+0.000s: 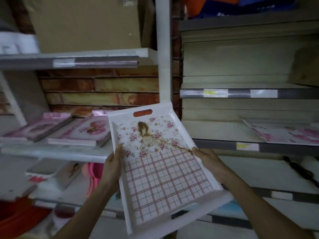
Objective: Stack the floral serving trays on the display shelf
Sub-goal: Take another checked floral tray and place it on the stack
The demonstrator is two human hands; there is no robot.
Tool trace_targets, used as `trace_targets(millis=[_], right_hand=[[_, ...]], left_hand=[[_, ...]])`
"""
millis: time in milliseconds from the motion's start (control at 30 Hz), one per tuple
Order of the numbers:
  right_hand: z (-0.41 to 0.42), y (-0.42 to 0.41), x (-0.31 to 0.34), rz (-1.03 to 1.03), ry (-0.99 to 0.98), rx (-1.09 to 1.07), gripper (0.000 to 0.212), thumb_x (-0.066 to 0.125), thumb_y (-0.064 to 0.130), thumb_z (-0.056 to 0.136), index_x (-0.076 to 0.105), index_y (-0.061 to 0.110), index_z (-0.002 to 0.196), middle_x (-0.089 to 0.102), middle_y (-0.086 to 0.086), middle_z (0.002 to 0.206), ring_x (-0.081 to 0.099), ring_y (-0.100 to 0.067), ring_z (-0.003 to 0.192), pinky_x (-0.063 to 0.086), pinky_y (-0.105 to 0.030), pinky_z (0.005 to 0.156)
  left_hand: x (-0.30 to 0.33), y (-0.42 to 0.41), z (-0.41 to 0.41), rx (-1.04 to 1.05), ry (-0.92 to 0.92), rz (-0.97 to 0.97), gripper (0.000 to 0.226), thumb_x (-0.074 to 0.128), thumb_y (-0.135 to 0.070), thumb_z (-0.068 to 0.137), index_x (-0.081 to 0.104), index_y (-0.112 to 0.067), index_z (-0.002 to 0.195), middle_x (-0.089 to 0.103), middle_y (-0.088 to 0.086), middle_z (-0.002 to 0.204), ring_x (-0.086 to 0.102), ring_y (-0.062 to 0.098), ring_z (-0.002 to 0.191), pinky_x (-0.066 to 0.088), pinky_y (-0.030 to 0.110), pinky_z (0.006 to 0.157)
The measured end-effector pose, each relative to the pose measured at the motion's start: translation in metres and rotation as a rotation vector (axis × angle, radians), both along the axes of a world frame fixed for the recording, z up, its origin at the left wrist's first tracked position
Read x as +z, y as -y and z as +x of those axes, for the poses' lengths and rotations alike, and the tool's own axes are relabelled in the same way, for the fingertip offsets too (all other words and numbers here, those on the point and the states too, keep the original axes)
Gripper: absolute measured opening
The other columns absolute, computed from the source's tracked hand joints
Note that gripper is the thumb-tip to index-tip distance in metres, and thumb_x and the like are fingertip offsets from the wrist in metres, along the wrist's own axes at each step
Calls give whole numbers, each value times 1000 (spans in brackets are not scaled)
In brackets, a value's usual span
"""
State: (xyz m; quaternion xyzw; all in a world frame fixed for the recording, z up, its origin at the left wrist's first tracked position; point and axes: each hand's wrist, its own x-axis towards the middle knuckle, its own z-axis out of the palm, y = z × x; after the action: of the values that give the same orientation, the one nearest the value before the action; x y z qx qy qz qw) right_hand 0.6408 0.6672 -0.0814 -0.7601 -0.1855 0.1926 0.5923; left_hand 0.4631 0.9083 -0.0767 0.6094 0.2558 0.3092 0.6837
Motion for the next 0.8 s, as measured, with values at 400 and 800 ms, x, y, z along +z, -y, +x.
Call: trace_targets(millis=[400, 800], right_hand=[[-96, -192, -5, 73, 40, 53, 28, 47, 34, 102, 67, 19, 89, 64, 8, 81, 59, -6, 77, 41, -15, 58], [-114, -329, 4, 77, 70, 87, 34, 45, 32, 102, 66, 12, 83, 64, -4, 77, 58, -16, 67, 43, -25, 58]], left_hand=[[15, -151, -125, 175, -39, 63, 43, 36, -51, 100, 68, -22, 103, 74, -1, 88, 70, 17, 83, 57, 34, 69], [13, -272, -160, 182, 3, 67, 41, 57, -35, 94, 51, -26, 134, 68, 11, 116, 67, 31, 102, 58, 49, 81]])
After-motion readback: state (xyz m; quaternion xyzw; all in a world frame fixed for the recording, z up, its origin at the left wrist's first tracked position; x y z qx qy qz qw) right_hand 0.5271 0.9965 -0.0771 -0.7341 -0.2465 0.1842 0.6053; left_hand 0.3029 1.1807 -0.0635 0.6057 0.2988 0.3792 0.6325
